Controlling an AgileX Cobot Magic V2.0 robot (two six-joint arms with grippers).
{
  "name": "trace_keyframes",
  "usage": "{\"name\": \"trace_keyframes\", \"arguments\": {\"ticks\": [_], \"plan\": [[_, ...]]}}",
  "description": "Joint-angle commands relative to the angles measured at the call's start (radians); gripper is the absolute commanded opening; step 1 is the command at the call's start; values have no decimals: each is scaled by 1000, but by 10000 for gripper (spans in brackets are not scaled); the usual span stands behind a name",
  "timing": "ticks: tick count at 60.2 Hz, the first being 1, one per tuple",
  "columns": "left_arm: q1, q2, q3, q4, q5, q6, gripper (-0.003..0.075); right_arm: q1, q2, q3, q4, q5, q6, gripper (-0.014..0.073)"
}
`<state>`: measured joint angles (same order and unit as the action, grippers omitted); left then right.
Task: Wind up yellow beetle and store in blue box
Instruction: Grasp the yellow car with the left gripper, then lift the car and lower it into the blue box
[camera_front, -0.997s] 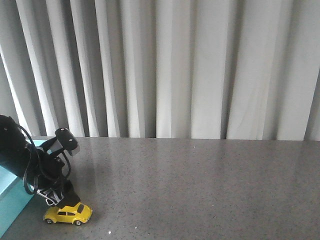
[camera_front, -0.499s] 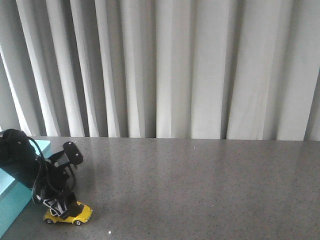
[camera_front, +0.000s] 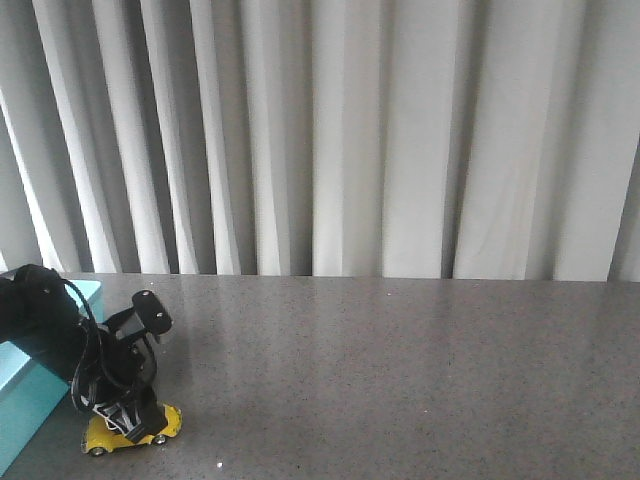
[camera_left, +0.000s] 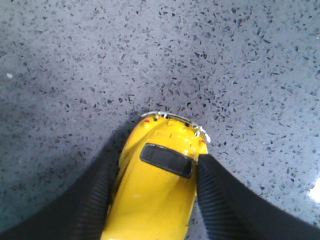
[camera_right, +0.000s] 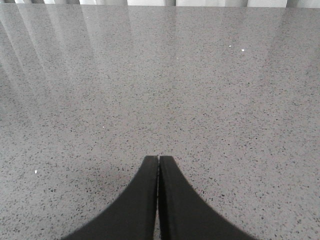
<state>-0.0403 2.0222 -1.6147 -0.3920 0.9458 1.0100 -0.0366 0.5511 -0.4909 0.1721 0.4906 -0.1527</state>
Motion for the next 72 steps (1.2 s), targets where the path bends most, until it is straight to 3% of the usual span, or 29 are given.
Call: {"name": "trace_keyframes", "arguments": {"ticks": [1, 28, 43, 51, 72], "plan": [[-3, -58, -20, 1, -52, -3, -8, -5, 2, -24, -7, -66, -6, -7], [-3, -245, -20, -112, -76, -3, -7, -5, 2, -24, -7, -66, -6, -7], [17, -418, -20, -98, -110, -4, -7, -5, 2, -24, -7, -66, -6, -7], [80, -496, -20, -67, -160, -18, -7, -5, 2, -24, -7, -66, -6, -7], [299, -469, -18, 68, -261, -303, -7, -5, 2, -24, -7, -66, -6, -7]]}}
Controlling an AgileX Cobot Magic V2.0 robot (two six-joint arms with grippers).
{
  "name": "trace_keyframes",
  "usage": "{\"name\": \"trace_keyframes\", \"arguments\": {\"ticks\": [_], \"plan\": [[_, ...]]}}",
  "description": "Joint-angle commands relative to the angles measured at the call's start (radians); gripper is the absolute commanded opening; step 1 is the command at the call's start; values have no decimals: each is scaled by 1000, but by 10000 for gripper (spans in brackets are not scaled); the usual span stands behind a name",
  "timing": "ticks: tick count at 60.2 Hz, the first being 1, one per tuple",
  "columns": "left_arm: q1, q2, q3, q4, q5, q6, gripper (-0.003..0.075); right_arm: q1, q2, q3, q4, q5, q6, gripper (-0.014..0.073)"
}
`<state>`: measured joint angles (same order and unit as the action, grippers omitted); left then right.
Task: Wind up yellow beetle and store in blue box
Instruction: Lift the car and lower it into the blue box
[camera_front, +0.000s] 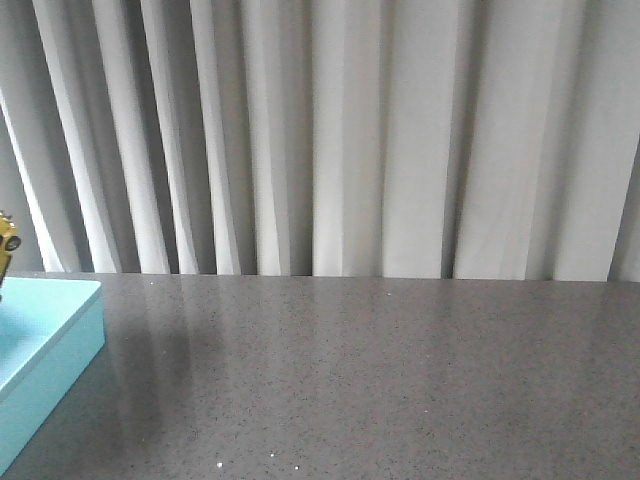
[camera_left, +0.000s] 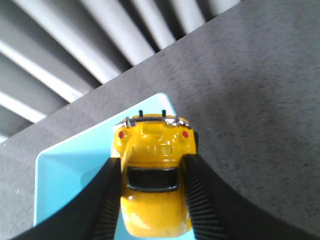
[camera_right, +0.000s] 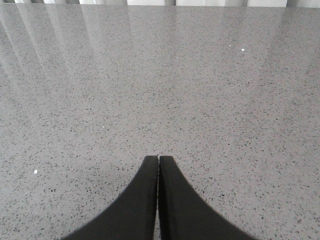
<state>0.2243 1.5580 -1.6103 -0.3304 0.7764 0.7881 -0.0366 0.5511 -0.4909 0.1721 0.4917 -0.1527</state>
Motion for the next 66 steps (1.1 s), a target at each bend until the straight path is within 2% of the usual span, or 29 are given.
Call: {"name": "trace_keyframes", "arguments": {"ticks": [1, 9, 22, 33, 40, 47, 51, 66], "plan": [[39, 2, -23, 11, -95, -92, -7, -5, 2, -24, -7, -67, -6, -7], [76, 93, -23, 22, -102, -167, -7, -5, 2, -24, -7, -67, -6, -7], [86, 254, -23, 30, -107, -170, -6, -5, 2, -24, -7, -67, -6, -7], [86, 323, -23, 43, -107, -200, 0, -5, 2, -24, -7, -67, -6, -7], [86, 330, -23, 47, -106, -267, 25, -5, 2, -24, -7, -67, -6, -7], [86, 326, -24, 44, -115, -282, 89, -5, 2, -24, -7, -67, -6, -7], [86, 326, -24, 37, -118, -282, 150, -5, 2, -24, -7, -67, -6, -7], [86, 326, -24, 37, -125, -405, 472, -5, 2, -24, -7, -67, -6, -7]]}}
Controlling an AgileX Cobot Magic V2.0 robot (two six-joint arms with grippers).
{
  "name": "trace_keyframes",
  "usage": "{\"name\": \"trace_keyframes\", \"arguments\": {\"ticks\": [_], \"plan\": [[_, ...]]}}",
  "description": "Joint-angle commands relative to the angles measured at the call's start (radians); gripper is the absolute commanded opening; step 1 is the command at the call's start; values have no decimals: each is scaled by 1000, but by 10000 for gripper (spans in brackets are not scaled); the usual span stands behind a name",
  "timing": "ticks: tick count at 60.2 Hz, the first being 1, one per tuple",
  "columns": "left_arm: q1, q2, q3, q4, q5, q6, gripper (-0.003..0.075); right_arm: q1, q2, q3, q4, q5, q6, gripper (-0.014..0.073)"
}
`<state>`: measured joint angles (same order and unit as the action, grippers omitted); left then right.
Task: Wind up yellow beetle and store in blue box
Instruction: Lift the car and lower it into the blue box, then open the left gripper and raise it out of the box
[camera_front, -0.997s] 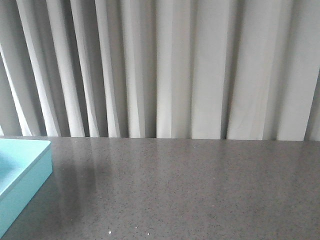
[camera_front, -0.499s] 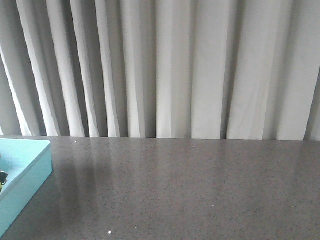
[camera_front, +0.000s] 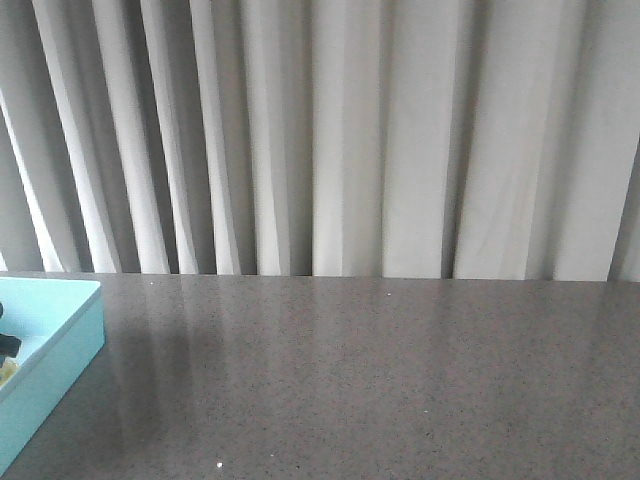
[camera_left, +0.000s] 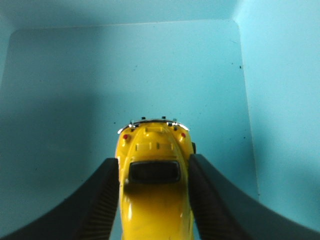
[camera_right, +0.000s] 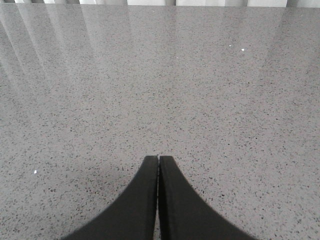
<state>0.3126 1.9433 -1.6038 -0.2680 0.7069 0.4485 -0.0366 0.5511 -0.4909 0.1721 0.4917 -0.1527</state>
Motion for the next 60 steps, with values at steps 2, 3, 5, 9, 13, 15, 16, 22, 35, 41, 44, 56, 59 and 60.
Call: {"name": "trace_keyframes", "arguments": {"ticks": [2, 3, 5, 9, 13, 15, 16, 22, 35, 41, 44, 56, 59, 60], "plan": [[-2, -62, -31, -24, -56, -88, 506, -5, 2, -24, -7, -67, -6, -7], [-2, -63, -31, -24, -57, -94, 522, -5, 2, -24, -7, -67, -6, -7], [-2, -66, -31, -23, -63, -98, 555, -5, 2, -24, -7, -67, -6, -7], [-2, -74, -31, -25, -70, -98, 590, -5, 2, -24, -7, -67, -6, -7], [-3, -84, -33, -26, -71, -97, 599, -5, 2, -24, -7, -67, -6, -7], [-3, -93, -32, -26, -71, -97, 595, -5, 2, -24, -7, -67, -6, -7], [-3, -98, -32, -27, -71, -97, 593, -5, 2, -24, -7, -67, -6, -7], [-3, -135, -32, -53, -70, -98, 551, -5, 2, -24, -7, -67, -6, -7], [-3, -257, -32, -231, -30, -94, 295, -5, 2, -24, -7, -67, -6, -7], [-4, -324, -32, -328, 18, -88, 97, -5, 2, -24, -7, -67, -6, -7], [-8, -360, -32, -374, 38, -77, 13, -5, 2, -24, -7, -67, -6, -7], [-41, -501, -31, -479, 161, 15, -7, -5, 2, -24, -7, -67, -6, -7], [-52, -530, -25, -500, 199, 14, -7, -5, 2, -24, -7, -67, -6, -7], [-58, -538, -22, -508, 211, 14, -7, -5, 2, -24, -7, -67, -6, -7]]}}
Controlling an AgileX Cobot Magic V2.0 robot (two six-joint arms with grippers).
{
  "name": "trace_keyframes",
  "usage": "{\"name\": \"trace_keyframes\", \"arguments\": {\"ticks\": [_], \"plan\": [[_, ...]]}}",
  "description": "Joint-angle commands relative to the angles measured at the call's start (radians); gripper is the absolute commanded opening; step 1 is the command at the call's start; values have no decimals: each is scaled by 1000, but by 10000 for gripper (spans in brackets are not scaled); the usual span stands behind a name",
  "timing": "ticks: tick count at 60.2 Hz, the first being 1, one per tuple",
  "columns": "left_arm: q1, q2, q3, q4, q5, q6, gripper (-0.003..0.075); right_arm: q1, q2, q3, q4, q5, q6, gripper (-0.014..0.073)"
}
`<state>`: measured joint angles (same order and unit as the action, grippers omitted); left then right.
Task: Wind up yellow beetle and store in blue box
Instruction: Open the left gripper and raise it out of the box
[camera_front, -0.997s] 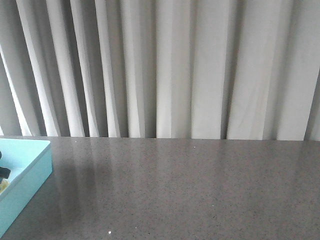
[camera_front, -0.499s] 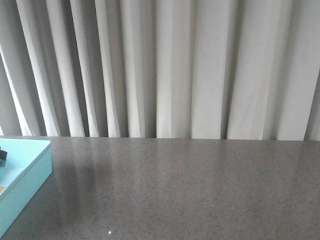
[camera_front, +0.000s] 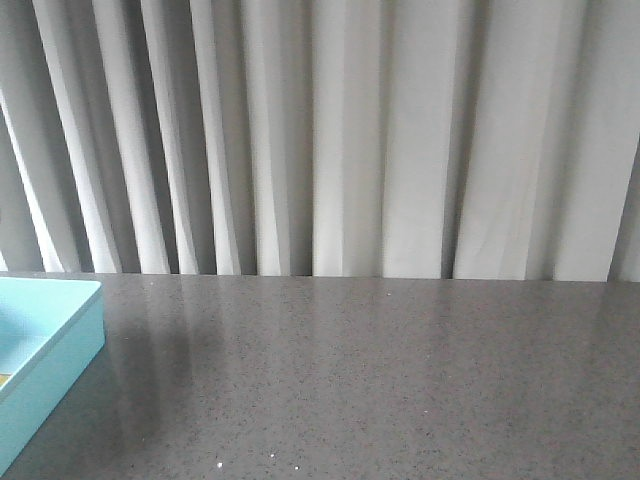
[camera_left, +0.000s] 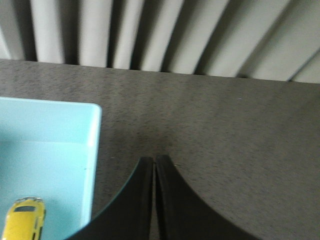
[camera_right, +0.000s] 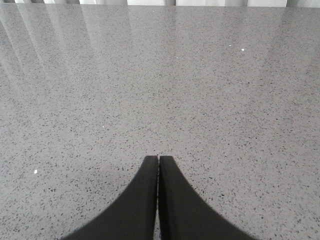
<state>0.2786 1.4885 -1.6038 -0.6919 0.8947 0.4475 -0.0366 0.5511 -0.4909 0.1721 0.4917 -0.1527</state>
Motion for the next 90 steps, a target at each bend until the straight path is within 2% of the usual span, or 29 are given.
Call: {"name": "trace_keyframes", "arguments": {"ticks": [1, 10, 23, 34, 41, 49, 57, 63, 69, 75, 90], "plan": [[-27, -91, -18, -90, 41, 15, -7, -5, 2, -24, -7, -67, -6, -7], [-80, -174, 40, -109, 143, 18, -7, -5, 2, -24, -7, -67, -6, -7], [-160, -357, 243, -126, 127, 19, -6, -5, 2, -24, -7, -67, -6, -7], [-182, -582, 510, -125, 15, 10, -6, -5, 2, -24, -7, -67, -6, -7], [-182, -716, 625, -123, -63, 12, -6, -5, 2, -24, -7, -67, -6, -7], [-182, -833, 684, -116, -123, 19, -6, -5, 2, -24, -7, -67, -6, -7], [-182, -896, 706, -106, -116, 22, -6, -5, 2, -24, -7, -67, -6, -7], [-182, -933, 745, -48, -143, 86, -5, -5, 2, -24, -7, -67, -6, -7], [-186, -981, 826, -55, -228, 175, -6, -5, 2, -24, -7, -67, -6, -7], [-217, -1052, 946, -74, -369, 233, -6, -5, 2, -24, -7, -67, -6, -7], [-338, -1238, 1296, -65, -675, 246, -6, -5, 2, -24, -7, -67, -6, -7]]}}
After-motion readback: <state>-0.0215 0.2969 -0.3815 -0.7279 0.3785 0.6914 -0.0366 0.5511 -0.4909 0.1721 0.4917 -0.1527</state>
